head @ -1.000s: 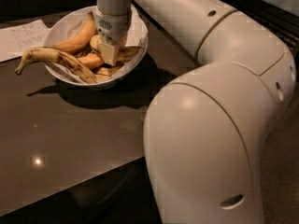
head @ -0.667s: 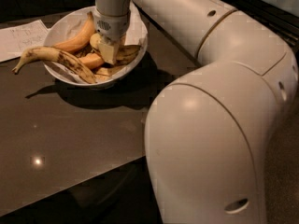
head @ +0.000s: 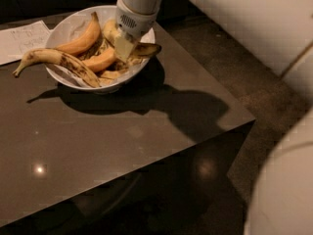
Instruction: Pick banana from white bowl
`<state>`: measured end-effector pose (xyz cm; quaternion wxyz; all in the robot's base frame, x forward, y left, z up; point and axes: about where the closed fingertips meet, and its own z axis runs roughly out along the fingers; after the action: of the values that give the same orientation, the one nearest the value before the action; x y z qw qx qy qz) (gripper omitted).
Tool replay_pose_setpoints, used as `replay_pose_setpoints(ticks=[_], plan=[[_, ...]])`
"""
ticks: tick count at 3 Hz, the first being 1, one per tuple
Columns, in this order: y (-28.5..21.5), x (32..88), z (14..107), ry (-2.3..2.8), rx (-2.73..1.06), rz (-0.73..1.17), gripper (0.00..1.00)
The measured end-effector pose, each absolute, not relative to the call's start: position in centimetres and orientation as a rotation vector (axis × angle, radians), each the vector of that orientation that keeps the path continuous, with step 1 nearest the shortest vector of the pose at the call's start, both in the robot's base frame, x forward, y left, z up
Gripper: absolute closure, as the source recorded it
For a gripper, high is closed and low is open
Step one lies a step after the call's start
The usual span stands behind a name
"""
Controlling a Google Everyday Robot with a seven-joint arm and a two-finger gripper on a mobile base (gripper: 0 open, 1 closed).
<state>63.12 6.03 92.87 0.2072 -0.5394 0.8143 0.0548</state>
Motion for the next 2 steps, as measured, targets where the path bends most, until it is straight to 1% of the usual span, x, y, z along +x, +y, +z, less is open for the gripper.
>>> replay_pose_setpoints(ticks=[1, 2], plan=[[4.33, 61.6, 95.46, 2.166, -1.438, 0.142, 1.0], [4.28, 61.73, 95.6, 2.161, -1.429, 0.138, 1.0]])
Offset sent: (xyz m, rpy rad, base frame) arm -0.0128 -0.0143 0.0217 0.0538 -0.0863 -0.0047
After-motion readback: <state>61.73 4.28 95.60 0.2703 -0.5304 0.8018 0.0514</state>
